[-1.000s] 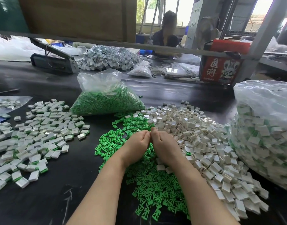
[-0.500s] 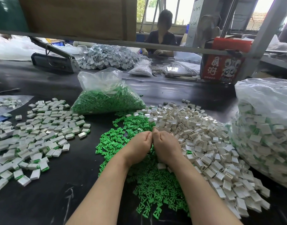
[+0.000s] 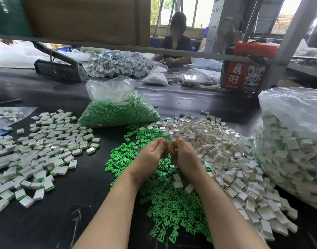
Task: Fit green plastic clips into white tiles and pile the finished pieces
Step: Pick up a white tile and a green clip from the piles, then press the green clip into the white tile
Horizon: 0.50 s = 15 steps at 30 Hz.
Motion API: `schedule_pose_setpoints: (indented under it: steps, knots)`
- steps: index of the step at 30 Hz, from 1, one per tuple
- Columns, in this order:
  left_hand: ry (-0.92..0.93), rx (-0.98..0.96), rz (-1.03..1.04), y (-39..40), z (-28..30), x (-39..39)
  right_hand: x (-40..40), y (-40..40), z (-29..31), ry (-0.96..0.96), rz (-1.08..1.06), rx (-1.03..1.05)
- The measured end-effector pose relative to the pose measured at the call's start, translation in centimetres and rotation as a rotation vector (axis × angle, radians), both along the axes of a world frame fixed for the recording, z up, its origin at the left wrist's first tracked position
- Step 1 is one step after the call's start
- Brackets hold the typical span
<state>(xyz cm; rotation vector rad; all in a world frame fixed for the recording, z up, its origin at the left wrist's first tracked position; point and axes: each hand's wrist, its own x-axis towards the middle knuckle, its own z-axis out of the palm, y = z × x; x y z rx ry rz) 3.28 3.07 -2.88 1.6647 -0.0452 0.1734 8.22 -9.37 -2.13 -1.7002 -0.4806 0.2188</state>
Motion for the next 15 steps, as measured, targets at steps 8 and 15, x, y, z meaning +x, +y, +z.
schedule_pose_setpoints:
  steps: [8,15]
  knots:
    - [-0.088,-0.101,0.061,-0.2,1.2,-0.6,0.0,-0.6,0.5,0.227,0.243,0.159]
    - [-0.082,-0.086,0.094,-0.8,1.6,-0.6,0.2,-0.4,0.1,0.289,0.296,0.236]
